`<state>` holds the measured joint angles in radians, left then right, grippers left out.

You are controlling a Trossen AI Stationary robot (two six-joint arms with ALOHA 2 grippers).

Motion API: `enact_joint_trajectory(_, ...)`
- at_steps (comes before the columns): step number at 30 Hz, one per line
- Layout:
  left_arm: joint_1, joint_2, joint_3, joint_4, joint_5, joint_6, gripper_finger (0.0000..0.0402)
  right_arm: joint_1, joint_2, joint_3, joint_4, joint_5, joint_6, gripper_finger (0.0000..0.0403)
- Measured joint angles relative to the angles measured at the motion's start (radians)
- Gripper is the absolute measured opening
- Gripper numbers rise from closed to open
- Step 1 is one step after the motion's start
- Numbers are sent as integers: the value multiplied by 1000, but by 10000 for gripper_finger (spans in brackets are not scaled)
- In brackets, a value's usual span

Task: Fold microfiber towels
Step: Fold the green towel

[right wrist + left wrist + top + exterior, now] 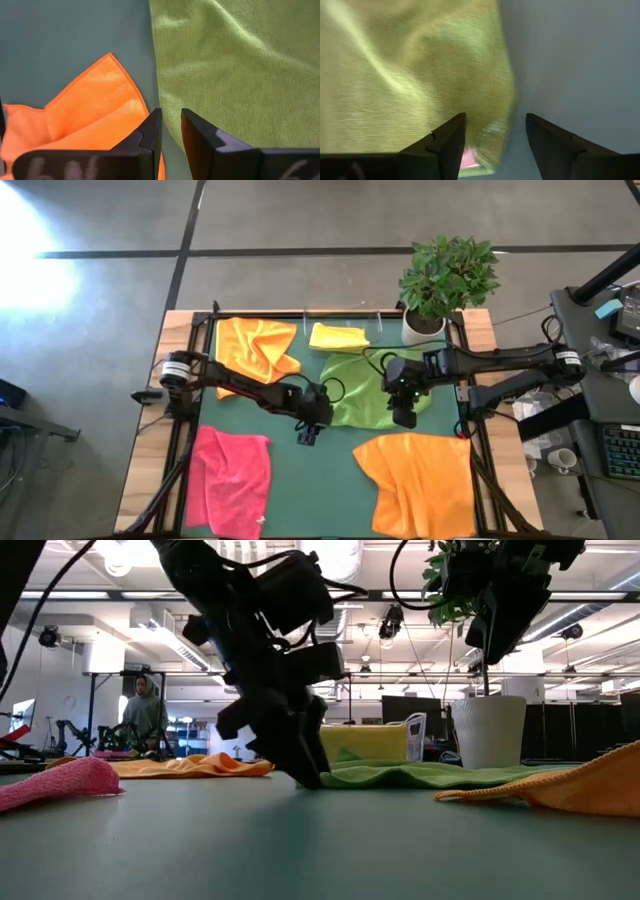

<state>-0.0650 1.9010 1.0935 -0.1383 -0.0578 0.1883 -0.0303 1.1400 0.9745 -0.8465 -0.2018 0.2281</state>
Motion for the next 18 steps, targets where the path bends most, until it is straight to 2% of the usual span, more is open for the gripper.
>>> enact_joint_trajectory(4,0,7,2,-1,-1,-24,163,0,0,0,0,4,0,63)
enact_joint_trajectory(7,-1,4,1,-4,4,-33,111,0,0,0,0,4,0,63)
enact_joint_trajectory(11,0,-2,4,-12,-10,-39,22,0,0,0,0,4,3,63)
enact_joint_trajectory(12,1,-6,4,-14,-13,-55,12,0,0,0,-1,3,10,63)
enact_joint_trajectory(18,-2,-77,6,-36,-13,-158,4,57,0,0,1,1,17,63)
